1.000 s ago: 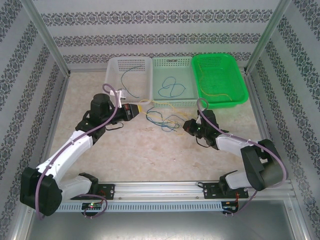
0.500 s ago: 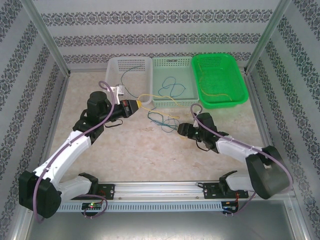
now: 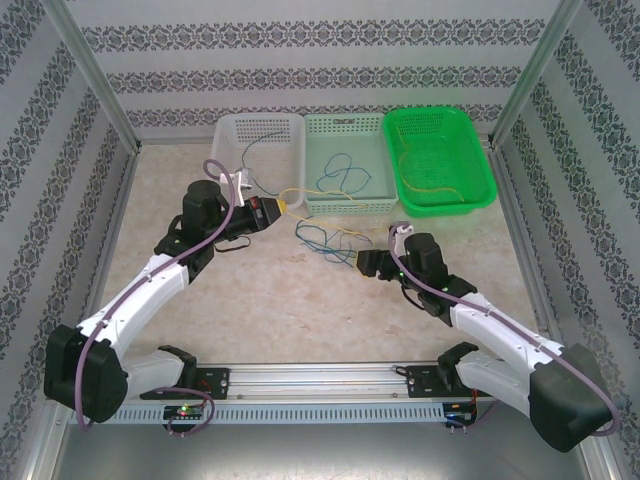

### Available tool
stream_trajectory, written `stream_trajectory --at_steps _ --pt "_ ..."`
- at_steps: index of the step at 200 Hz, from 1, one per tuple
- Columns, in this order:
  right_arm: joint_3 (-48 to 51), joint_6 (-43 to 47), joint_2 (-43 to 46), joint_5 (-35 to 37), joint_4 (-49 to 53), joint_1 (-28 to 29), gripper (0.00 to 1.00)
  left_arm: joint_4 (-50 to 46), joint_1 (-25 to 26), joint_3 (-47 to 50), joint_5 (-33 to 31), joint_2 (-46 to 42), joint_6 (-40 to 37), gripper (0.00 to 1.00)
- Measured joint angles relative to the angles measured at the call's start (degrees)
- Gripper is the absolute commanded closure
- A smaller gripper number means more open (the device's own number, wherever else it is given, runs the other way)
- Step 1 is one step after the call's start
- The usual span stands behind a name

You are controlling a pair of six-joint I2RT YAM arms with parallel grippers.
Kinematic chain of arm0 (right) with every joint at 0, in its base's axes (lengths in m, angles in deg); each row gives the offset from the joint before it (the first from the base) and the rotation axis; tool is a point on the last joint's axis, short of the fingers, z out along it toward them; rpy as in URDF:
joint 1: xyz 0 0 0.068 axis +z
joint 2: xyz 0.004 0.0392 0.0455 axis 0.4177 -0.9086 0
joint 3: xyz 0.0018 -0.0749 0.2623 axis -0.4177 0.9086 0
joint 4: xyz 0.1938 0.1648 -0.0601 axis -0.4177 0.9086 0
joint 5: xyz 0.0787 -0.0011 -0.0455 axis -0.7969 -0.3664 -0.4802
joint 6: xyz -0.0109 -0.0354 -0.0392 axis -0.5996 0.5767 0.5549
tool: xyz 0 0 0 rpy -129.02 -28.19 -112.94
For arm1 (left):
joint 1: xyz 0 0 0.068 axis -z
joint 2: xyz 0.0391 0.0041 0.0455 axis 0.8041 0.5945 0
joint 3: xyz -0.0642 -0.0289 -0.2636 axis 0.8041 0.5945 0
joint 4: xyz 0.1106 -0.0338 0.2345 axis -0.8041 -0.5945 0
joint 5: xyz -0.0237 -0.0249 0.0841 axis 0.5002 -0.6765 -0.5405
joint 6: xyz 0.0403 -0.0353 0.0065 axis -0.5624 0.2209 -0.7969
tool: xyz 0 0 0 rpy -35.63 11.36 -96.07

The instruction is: Untangle the cables

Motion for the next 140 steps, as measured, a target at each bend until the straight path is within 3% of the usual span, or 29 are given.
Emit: stream_trajectory --at_steps 140 --pt "-5.62 9.99 -8.24 7.19 -8.09 2.4 0.19 1.29 0.0 0.48 0.9 0.63 2.86 0.94"
